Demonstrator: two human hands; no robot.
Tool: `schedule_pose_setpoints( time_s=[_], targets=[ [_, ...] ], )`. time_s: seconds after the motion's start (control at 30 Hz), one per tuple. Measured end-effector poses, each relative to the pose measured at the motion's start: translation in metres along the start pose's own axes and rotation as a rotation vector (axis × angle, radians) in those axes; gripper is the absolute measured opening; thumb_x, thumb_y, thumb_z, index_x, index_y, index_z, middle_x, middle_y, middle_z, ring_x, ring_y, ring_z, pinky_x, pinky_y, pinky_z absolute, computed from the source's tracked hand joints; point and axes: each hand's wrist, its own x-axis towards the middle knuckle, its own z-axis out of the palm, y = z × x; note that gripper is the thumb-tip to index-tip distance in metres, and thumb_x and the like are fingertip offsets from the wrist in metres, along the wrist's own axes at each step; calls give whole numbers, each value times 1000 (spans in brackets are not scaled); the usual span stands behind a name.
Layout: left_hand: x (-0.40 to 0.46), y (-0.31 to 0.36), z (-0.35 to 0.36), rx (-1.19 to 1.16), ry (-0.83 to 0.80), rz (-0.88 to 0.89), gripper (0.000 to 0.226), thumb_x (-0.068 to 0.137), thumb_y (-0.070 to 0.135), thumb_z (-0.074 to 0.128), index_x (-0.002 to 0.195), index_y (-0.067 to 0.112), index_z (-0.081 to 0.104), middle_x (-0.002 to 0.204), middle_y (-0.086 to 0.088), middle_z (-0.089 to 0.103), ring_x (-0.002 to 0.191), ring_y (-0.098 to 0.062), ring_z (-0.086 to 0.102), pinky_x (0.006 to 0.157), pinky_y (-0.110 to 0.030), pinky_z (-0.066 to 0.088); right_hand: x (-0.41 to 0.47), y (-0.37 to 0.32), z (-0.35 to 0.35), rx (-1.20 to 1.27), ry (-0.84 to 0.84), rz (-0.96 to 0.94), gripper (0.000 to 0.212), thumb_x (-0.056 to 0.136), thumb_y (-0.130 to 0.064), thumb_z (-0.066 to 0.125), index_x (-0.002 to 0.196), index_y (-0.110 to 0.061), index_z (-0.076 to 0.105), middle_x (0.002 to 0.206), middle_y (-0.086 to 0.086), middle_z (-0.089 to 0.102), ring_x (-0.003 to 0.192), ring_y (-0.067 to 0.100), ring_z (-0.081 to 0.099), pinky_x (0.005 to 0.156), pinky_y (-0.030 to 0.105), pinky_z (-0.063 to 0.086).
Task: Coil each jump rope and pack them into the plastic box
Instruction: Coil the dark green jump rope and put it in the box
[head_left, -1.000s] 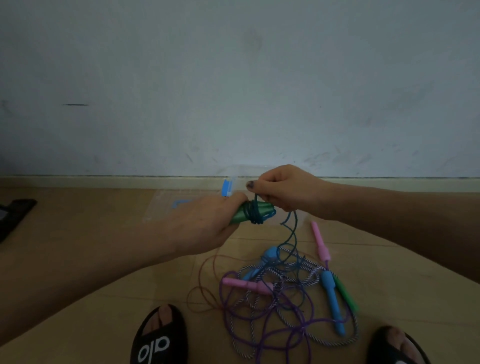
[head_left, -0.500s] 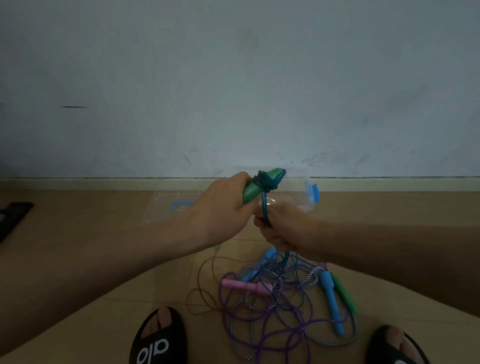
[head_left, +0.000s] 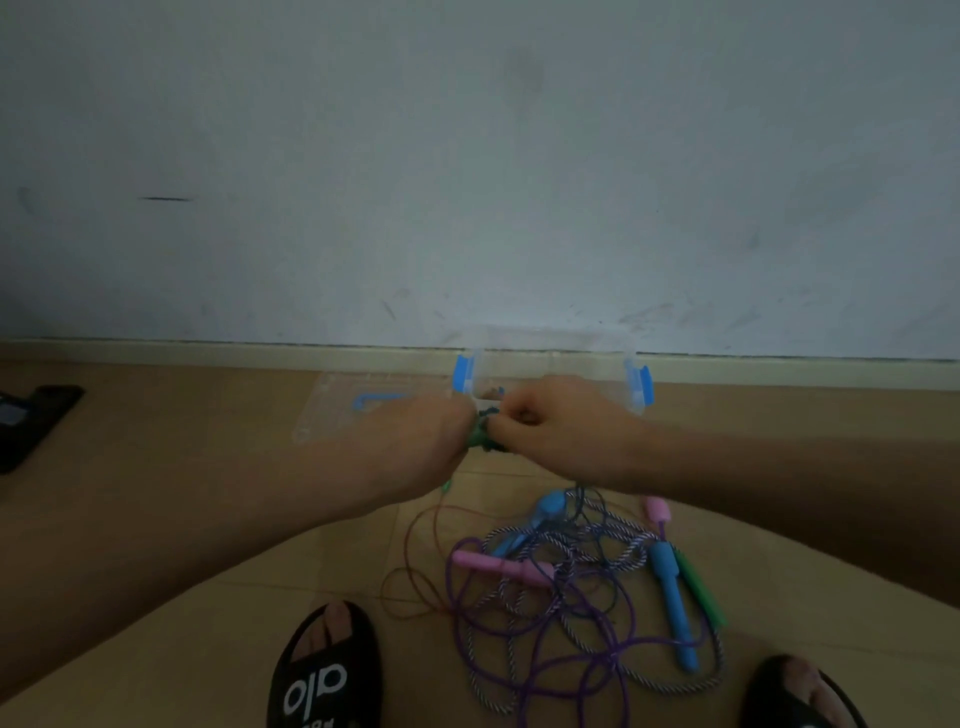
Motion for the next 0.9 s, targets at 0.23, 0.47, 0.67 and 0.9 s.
schedule_pose_setpoints(
  time_s=[0.23,0.47,0.67,0.9],
  targets=[
    [-6,17,-10,12,-81,152,24,100,30,44,119,16,47,108,-4,61,88,-21,60,67,-27,37,22,15,-22,69,21,-37,43,94,-44,58,66,-12,53,56,0,47,47,9,39,45,18,33],
    [-7,32,-44,-208,179,118,10,97,32,51,104,26,49,91,3,63,79,-19,58,55,-24,25,12,43,-13,283,-20,136,27,91,-8,60,64,-8,55,52,-5,49,46,4,43,53,22,37],
    [7,32,-24,-384,149,-108,15,98,31,50,92,19,56,77,4,59,64,-10,54,50,-21,33,-18,23,25,496,80,307,46,102,-39,35,61,-19,42,54,-2,42,48,12,35,50,25,32],
    [8,12,-6,-178,-37,-145,9,93,19,49,91,16,57,82,-3,62,65,-14,57,55,-28,46,-27,-2,10,39,12,40,48,101,-38,40,60,-12,46,56,1,45,52,15,40,51,29,30]
  ],
)
